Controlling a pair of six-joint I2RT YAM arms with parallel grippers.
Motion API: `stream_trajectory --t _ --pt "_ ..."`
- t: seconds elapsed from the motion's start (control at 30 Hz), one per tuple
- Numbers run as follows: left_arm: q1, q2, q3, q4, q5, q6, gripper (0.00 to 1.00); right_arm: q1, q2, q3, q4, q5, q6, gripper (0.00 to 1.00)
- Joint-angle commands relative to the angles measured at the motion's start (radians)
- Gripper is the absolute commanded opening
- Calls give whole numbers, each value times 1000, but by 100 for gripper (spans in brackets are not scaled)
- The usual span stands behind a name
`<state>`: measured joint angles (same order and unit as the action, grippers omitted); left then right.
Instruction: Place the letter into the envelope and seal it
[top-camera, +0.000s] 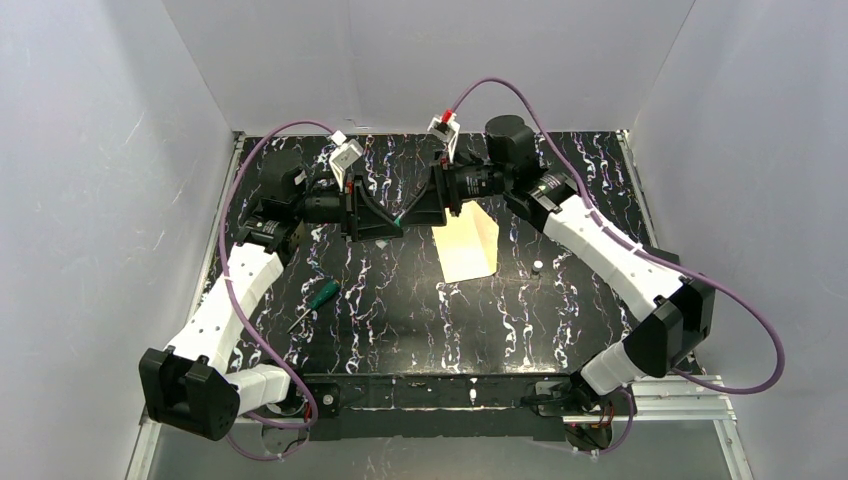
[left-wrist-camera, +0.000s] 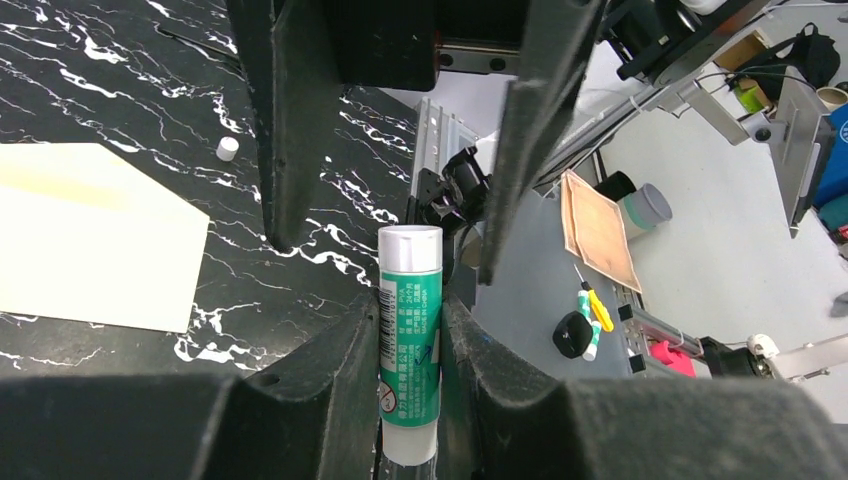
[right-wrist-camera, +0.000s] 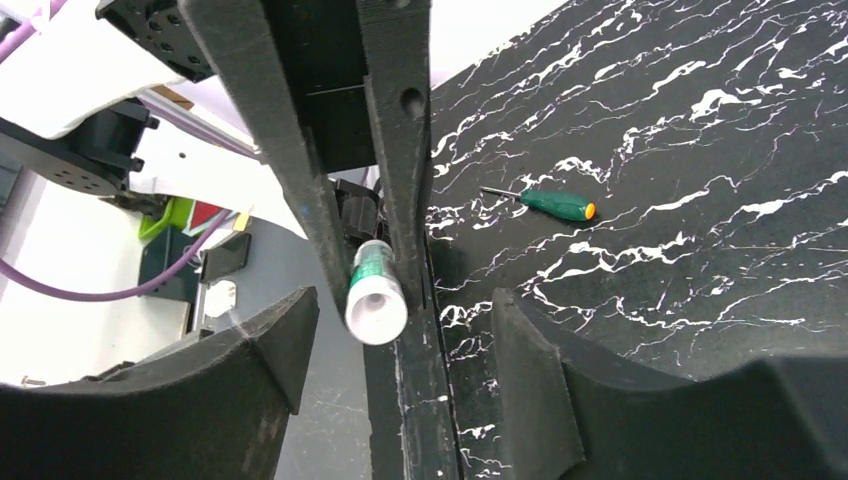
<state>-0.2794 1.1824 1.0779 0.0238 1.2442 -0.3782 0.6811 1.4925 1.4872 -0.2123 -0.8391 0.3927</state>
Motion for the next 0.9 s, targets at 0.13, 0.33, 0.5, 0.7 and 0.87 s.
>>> stream_trajectory --t 0.13,0.33,0.5,0.7,0.87 --pt "-2 -11 19 19 49 27 0 3 39 68 110 -82 99 30" --pt "-3 -51 -7 1 -79 100 0 3 62 64 95 -61 205 1" --pt "-3 -115 -29 -52 -361 330 0 3 96 93 0 243 369 1" --pt "-2 -143 -102 -36 -383 817 0 3 166 127 -148 615 730 1" --pt "-2 -48 -46 -204 -448 1108 0 6 247 171 -187 624 1000 1"
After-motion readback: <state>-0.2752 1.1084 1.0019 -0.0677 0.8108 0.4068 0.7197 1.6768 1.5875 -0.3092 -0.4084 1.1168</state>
